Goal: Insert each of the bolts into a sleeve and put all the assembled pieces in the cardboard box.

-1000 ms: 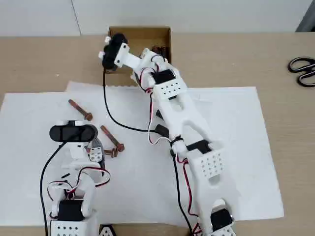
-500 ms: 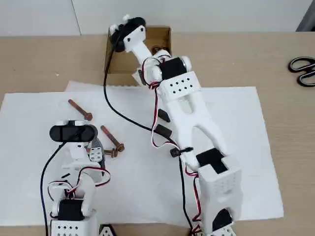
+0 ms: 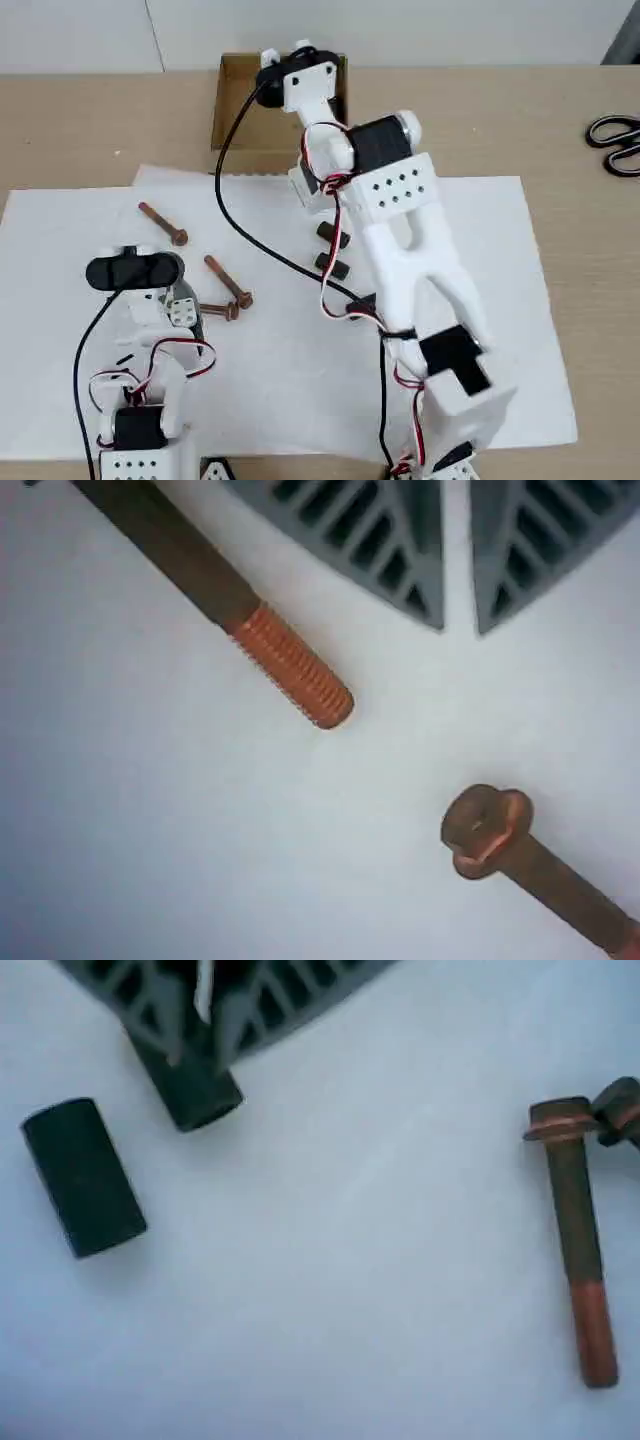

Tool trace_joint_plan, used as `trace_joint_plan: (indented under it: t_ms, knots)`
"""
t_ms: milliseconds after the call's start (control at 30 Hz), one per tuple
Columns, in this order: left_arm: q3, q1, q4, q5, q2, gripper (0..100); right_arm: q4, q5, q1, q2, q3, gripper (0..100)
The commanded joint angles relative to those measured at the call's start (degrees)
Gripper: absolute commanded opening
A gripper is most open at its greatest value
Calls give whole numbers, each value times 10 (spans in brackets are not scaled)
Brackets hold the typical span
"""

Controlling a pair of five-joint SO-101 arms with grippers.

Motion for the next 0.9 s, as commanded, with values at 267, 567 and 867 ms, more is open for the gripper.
trace_joint_plan:
  t_ms: [267,567,867]
  knots:
    - [-2,-4,-4,-4,-7,7,5,-13,-3,-196,244,4]
    - [-2,-4,-4,-4,-7,7,2,-201,-3,-264,415,4]
    - [-2,-4,-4,-4,-7,7,-37,-42,-3,-236,431,4]
